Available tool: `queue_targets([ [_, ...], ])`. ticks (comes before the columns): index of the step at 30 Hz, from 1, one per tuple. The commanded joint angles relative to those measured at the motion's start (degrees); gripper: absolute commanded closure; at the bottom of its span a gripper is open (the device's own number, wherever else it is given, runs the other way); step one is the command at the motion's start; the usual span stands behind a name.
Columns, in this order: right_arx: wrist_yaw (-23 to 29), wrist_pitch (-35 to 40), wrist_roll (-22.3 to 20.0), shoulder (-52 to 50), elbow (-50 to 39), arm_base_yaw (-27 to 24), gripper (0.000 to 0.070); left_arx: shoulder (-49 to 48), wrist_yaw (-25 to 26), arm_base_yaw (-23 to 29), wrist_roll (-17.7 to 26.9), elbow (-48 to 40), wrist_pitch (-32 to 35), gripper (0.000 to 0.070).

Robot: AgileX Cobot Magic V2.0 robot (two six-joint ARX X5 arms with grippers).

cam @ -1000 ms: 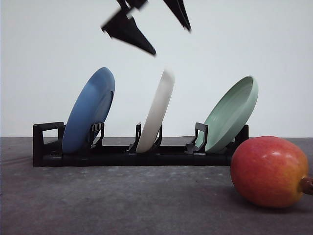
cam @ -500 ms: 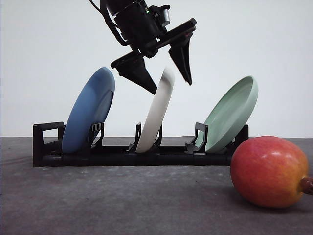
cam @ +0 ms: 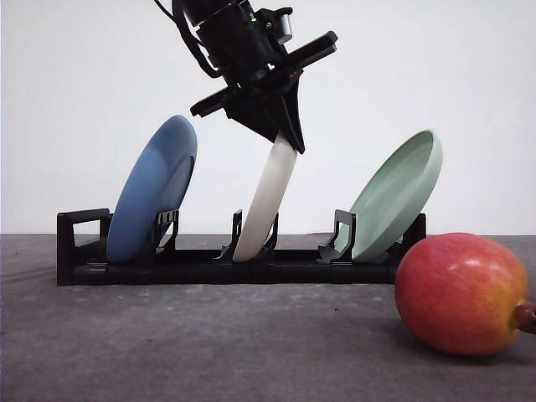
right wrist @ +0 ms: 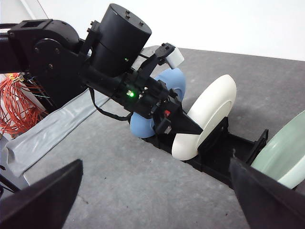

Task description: Place pomegranate in white plate

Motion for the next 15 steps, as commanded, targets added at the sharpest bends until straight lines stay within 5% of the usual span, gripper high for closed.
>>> queue_targets([
  [1,-0.05,0.35,0.50,0.31,0.92,0.22,0.0070,0.86,0.32,-1.13,0.85,2.33,0.57,0.0700],
  [15,-0.02,0.16,0.11,0.33,0.92,0.22,0.0070,-7.56,1.35,-4.03,0.90,6.45,-2.65,0.0700],
])
